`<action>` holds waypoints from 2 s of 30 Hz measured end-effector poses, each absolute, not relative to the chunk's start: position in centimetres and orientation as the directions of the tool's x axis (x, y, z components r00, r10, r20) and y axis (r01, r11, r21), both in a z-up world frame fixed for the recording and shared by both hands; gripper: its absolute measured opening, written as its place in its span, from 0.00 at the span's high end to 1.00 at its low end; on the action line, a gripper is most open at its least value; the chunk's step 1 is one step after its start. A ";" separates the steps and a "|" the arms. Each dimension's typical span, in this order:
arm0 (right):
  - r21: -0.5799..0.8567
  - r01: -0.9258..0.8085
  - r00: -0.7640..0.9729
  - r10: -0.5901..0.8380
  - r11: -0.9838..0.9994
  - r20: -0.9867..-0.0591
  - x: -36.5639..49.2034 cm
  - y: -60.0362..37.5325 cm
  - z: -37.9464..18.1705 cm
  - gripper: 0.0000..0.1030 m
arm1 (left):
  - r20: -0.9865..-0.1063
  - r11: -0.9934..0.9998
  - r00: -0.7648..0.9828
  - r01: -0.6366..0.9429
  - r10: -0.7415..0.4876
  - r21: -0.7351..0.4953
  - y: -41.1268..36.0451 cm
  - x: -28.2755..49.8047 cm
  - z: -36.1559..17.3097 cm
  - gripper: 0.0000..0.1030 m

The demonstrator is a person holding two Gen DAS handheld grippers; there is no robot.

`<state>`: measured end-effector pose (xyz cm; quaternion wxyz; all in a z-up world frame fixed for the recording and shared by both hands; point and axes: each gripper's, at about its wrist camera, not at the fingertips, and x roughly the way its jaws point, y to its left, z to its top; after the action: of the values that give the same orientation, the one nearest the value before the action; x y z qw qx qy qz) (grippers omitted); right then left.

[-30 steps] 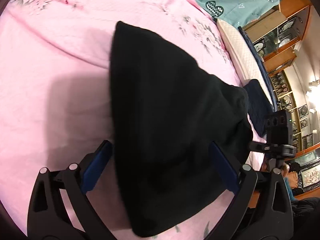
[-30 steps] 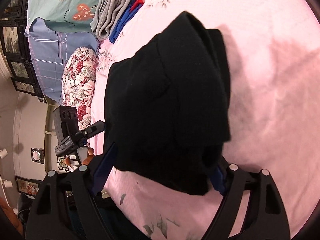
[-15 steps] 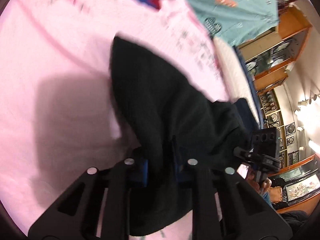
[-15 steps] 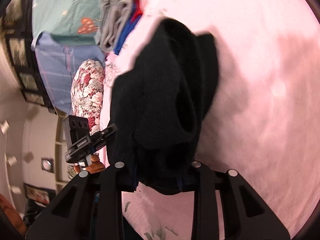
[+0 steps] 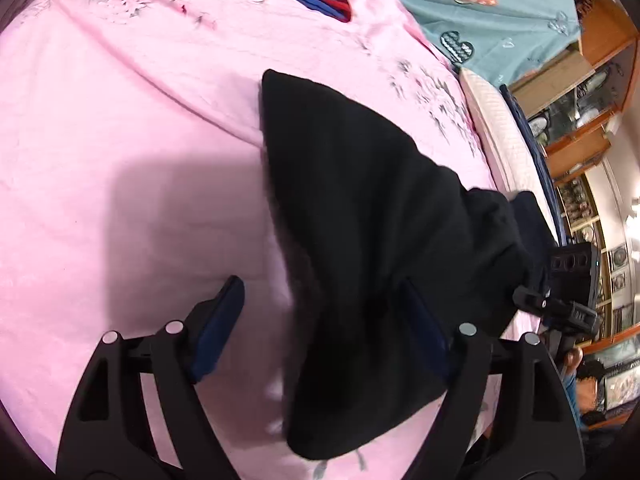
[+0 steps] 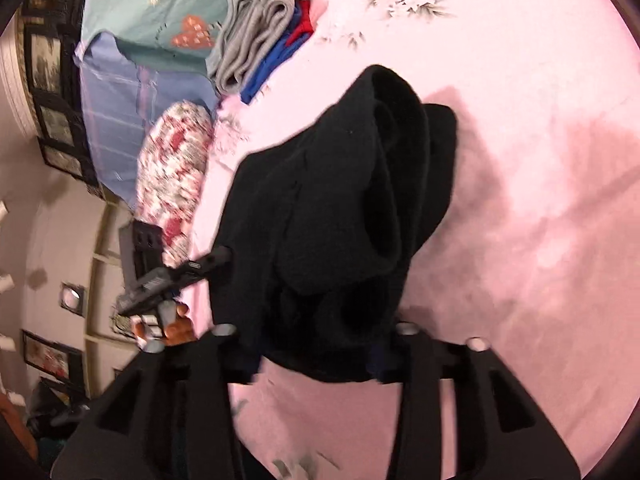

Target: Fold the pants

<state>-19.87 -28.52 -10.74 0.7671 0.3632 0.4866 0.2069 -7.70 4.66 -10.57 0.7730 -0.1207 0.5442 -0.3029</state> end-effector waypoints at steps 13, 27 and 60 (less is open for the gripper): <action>0.818 0.031 0.401 0.742 0.574 -0.536 -18.6 -26.7 -13.0 0.63 | -0.734 0.721 0.146 0.389 -0.663 -0.573 2.1 -7.8 -11.2 0.33; 0.862 0.003 0.465 0.762 0.507 -0.450 -19.5 -27.7 -12.0 0.75 | -0.653 0.672 0.226 0.450 -0.723 -0.588 2.6 -9.4 -8.6 0.85; 0.396 -0.360 0.730 0.520 0.845 -0.445 22.2 -19.0 13.5 0.77 | -0.689 0.920 0.616 0.325 -0.382 -0.220 4.8 30.5 8.1 0.84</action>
<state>22.18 -19.04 13.53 0.9189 0.1429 0.2791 0.2393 30.52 4.79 8.11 0.8980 -0.0366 0.3917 -0.1969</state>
